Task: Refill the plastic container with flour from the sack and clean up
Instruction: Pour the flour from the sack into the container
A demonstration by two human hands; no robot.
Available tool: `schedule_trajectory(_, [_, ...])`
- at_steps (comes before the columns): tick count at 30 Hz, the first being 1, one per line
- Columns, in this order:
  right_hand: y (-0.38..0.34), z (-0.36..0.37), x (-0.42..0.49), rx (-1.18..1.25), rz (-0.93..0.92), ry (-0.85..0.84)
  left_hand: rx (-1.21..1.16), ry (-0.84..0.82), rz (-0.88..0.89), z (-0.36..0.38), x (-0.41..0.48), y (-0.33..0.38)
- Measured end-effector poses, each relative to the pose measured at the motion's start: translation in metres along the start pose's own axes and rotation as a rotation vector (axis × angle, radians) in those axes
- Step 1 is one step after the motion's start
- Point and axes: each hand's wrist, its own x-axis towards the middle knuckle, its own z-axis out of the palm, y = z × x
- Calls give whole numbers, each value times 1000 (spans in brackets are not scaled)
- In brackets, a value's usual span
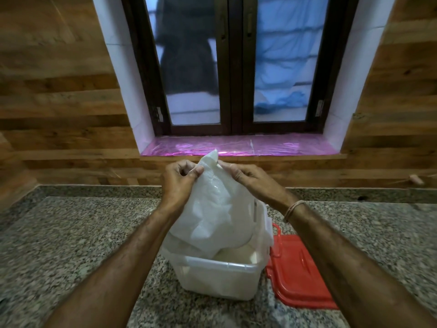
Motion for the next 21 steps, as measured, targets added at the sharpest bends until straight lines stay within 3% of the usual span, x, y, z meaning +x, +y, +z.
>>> schedule_trajectory(3, [5,-8,-6,-50,12,108,-31,12,-25,-2,-3,-2])
schedule_trajectory(6, [16,-11,-13,-326,32,86,-45,15,-40,-3,-1,-2])
schedule_trajectory(11, [29,-17,-27,-94,29,169,-46,13,-35,-5,0,-2])
schedule_trajectory(15, [38,-18,-31,-196,21,127,-13,6,-47,-3,1,0])
schedule_trajectory(21, [56,-27,-39,-110,88,227,32,58,-22,-5,8,5])
